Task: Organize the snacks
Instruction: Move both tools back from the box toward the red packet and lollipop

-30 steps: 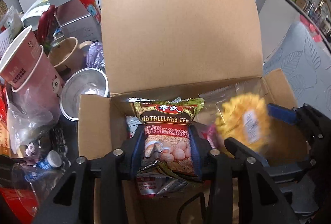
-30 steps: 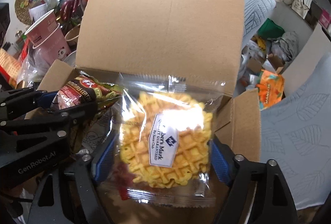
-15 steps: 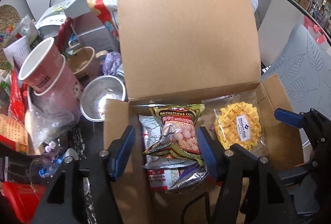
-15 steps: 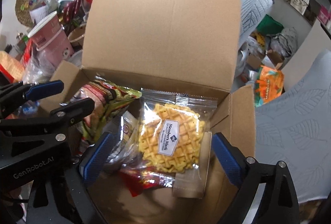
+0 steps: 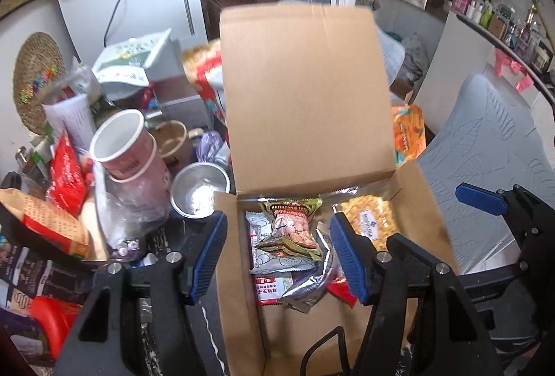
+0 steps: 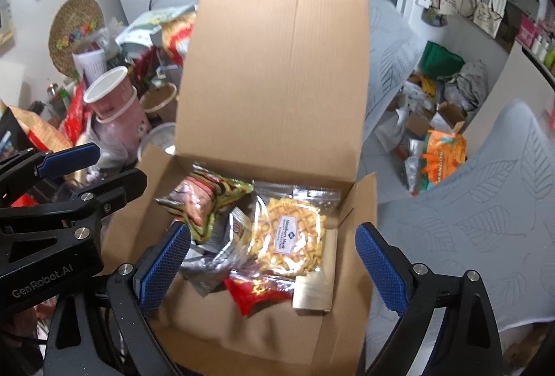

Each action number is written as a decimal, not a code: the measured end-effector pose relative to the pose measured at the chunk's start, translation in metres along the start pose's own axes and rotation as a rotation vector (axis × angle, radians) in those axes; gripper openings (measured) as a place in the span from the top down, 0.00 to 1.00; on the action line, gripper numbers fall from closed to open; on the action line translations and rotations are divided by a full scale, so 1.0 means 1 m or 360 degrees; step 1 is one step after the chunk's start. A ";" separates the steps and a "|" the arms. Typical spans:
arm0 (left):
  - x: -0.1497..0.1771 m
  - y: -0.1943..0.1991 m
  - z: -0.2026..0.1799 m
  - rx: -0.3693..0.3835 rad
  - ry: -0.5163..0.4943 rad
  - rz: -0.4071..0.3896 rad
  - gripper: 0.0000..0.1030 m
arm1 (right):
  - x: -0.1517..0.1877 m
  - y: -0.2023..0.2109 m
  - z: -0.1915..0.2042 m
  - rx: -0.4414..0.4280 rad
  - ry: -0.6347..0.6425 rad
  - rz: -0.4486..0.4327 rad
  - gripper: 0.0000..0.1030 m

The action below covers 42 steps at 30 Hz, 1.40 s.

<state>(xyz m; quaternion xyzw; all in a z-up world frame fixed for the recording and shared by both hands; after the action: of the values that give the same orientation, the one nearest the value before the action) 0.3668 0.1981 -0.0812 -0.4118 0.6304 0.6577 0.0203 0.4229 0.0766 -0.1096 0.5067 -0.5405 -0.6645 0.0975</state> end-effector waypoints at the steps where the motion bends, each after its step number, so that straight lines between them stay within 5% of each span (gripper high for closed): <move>1: -0.001 0.008 -0.001 0.0005 -0.0001 -0.0017 0.41 | -0.002 0.006 0.001 0.0005 0.0002 -0.0014 0.06; 23: 0.031 0.180 -0.008 0.0160 -0.0044 -0.0377 0.41 | 0.017 0.175 0.038 0.0100 0.0039 -0.0381 0.06; 42: 0.121 0.230 -0.020 0.0298 -0.0116 -0.0276 0.41 | 0.114 0.241 0.066 0.0129 -0.0077 -0.0401 0.06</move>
<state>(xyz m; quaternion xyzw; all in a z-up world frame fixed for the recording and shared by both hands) 0.1712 0.0746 0.0399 -0.4369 0.6499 0.6062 0.1385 0.2167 -0.0556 0.0163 0.5580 -0.5011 -0.6611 -0.0204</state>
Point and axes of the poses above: each gripper's, at about its wrist camera, not at the fingertips, and y roughly against the way its jaws point, z to its left, x to its underside, the point moved 5 cm from there along -y, roughly the way its jaws point, and after that the axes turned 12 degrees about y, right-handed, at the moved point
